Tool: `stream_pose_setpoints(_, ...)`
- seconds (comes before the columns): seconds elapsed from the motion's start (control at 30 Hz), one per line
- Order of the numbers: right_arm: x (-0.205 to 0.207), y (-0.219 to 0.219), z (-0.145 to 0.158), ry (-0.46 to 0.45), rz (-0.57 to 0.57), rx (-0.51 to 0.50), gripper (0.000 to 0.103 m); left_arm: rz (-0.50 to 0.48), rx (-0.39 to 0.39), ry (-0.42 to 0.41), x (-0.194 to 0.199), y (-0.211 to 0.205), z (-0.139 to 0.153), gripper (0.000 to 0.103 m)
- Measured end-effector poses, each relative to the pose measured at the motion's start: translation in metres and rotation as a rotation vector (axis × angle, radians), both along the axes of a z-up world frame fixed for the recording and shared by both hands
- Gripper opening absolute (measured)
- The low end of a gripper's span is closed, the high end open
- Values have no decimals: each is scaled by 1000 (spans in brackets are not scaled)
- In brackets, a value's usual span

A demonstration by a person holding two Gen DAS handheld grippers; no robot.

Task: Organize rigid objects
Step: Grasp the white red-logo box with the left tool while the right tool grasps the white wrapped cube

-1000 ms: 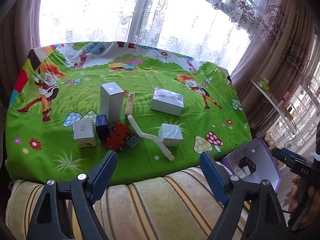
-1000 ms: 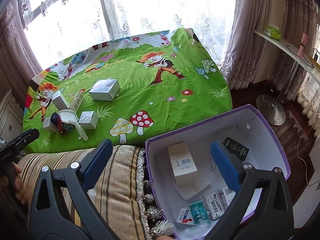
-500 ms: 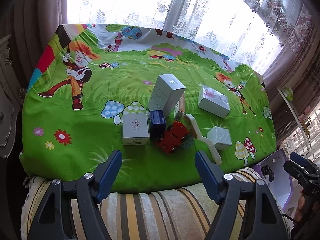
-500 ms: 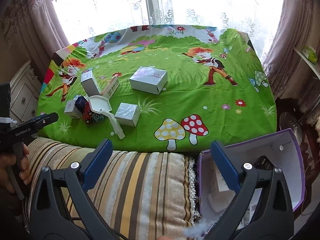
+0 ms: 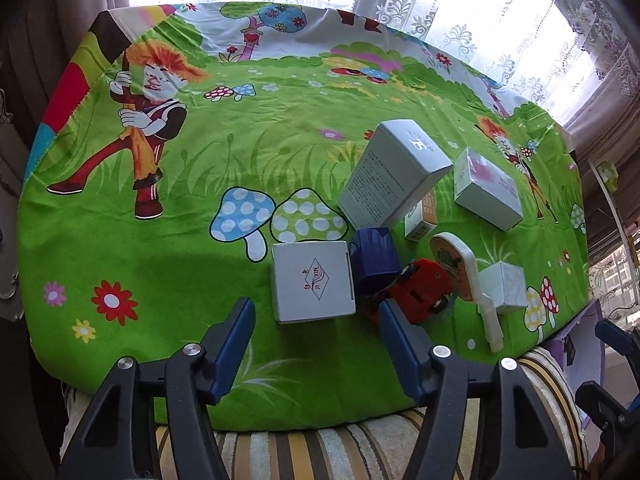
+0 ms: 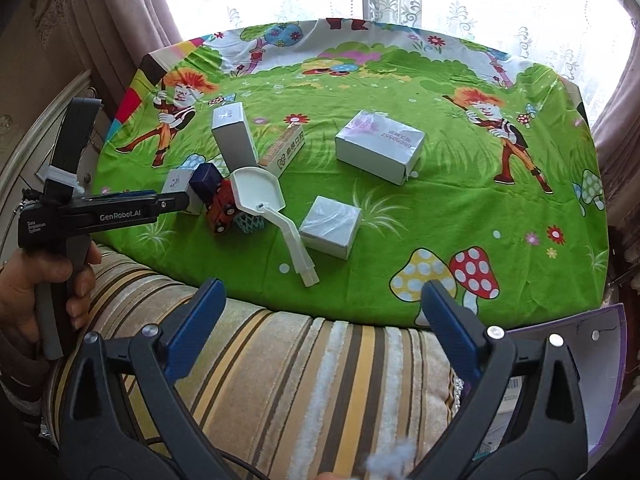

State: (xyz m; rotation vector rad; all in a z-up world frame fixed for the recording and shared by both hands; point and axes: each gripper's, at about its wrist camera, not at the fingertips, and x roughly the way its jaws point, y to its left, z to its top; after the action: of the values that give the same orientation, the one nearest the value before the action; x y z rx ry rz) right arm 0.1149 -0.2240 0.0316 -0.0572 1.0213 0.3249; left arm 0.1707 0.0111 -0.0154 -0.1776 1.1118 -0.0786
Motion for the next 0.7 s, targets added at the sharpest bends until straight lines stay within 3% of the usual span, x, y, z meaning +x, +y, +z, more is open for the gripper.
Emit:
stream_pose_setpoints(0.17, 12, 22, -10, 30, 37, -7, 99, 1, 0, 17, 10, 2, -9, 61)
stream_pose_setpoints(0.3, 23, 36, -22, 50, 67, -42, 95, 5, -19, 34, 13, 4, -17, 46)
stream_pose_setpoints(0.5, 45, 46, -44, 101, 73, -102, 84, 24, -57, 15, 8, 11, -17, 46)
stream_pose_setpoints(0.7, 54, 23, -55, 140, -16, -89, 83, 56, -100, -22, -3, 20, -14, 46)
